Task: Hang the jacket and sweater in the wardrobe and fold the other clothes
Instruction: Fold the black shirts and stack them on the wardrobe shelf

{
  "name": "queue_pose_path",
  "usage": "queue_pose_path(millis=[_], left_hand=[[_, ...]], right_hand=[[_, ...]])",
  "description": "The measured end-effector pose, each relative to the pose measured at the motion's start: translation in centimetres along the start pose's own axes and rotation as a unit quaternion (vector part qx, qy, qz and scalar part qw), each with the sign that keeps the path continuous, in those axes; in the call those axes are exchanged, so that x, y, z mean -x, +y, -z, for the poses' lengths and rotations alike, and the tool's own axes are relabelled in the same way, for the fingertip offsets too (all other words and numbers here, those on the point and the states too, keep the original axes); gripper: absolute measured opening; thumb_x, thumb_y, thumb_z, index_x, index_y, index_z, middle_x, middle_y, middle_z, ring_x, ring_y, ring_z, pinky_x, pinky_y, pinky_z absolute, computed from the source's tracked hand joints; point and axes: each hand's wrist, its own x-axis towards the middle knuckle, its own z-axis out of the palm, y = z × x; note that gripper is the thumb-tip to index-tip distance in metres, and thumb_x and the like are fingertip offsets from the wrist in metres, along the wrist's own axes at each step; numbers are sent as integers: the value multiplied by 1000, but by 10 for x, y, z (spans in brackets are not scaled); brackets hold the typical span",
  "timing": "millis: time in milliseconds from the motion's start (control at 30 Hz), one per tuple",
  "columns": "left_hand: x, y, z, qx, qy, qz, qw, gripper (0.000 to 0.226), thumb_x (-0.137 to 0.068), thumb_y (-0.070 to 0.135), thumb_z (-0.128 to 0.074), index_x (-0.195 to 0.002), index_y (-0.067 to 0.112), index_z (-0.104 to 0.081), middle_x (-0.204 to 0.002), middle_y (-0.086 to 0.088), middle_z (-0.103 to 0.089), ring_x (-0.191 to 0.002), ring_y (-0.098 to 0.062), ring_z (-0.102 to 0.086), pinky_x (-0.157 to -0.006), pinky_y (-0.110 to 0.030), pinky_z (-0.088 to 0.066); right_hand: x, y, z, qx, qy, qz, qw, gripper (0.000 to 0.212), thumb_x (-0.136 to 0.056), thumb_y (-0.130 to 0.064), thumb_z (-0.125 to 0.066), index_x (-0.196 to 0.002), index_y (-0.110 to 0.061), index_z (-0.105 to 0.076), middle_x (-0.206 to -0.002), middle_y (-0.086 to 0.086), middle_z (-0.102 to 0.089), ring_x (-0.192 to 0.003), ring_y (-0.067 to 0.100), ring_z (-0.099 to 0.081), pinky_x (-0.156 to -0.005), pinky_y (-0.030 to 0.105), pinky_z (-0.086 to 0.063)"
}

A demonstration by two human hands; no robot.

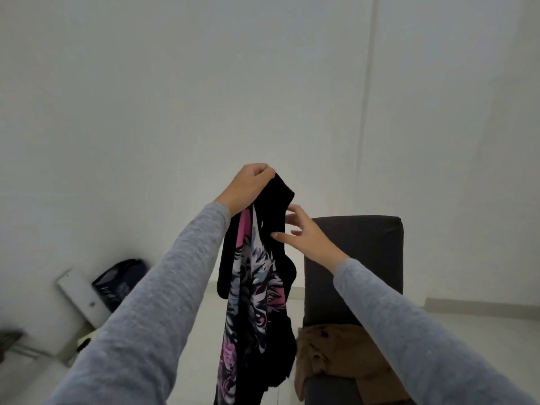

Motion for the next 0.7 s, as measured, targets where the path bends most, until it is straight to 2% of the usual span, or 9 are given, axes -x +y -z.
queue_pose_path(millis=[100, 200, 267, 367, 433, 467, 567, 633, 700], left_hand=[[5, -5, 15, -16, 27, -3, 1000, 28, -90, 16, -46, -62, 17, -41, -59, 4, -36, -54, -10, -34, -51, -24, -29], [9, -10, 26, -56, 72, -7, 996, 21, -88, 20, -47, -68, 12, -45, -63, 0, -39, -59, -13, -36, -56, -26, -30], [12, -17, 32, -102, 90, -1, 991, 18, -88, 20, -49, -73, 10, -47, -66, -1, -44, -61, -13, -38, -58, -25, -32], [21, -33, 40, -229, 46, 13, 972, 30, -82, 38, -63, -85, 11, -48, -74, 2, -56, -67, -14, -51, -63, -30, -41], [30, -46, 40, -322, -14, 25, 946, 52, -72, 56, -69, -93, 17, -44, -76, 3, -57, -69, -13, -54, -61, -32, -41], [34, -53, 38, -352, -46, 27, 935, 59, -68, 61, -71, -96, 19, -41, -75, 4, -56, -69, -14, -53, -59, -31, -40], [43, -78, 29, -392, -112, 16, 913, 61, -67, 54, -75, -101, 20, -37, -74, 3, -54, -68, -18, -54, -55, -30, -38], [46, -95, 23, -400, -112, 11, 909, 46, -78, 46, -68, -98, 19, -36, -78, 2, -56, -71, -22, -56, -56, -31, -39], [47, -109, 14, -371, -90, 5, 924, 30, -88, 38, -59, -97, 19, -38, -81, -1, -58, -72, -24, -56, -60, -33, -41]], right_hand=[[-3, 6, -14, 37, -59, -29, 997, 29, -88, -22, -66, -116, -14, -64, -110, 1, -69, -103, 13, -64, -98, 37, -48], [5, 18, -17, 72, -115, -95, 986, 25, -91, -22, -62, -115, -15, -66, -110, 0, -69, -104, 14, -63, -98, 30, -46], [11, 29, -12, 118, -118, -136, 977, 27, -92, -24, -60, -116, -13, -66, -111, 1, -68, -105, 15, -62, -96, 28, -45], [13, 43, 0, 123, -12, -185, 975, 22, -92, -25, -59, -99, -6, -68, -97, 6, -68, -88, 18, -64, -77, 26, -50], [13, 44, 10, 146, 64, -189, 969, 16, -93, -17, -55, -89, -6, -66, -85, 6, -63, -75, 18, -56, -58, 22, -42], [14, 43, 16, 153, 103, -181, 966, 16, -92, -10, -51, -87, -7, -66, -82, 6, -61, -75, 18, -54, -56, 23, -38], [16, 43, 33, 157, 196, -167, 953, 22, -90, -1, -44, -88, -7, -65, -87, 8, -61, -79, 19, -54, -58, 26, -36], [19, 47, 41, 166, 225, -169, 945, 22, -91, -1, -44, -91, -7, -65, -94, 9, -62, -84, 20, -55, -65, 26, -36], [25, 53, 46, 170, 248, -174, 937, 22, -92, 0, -44, -96, -5, -65, -97, 9, -62, -87, 20, -55, -71, 26, -37]])
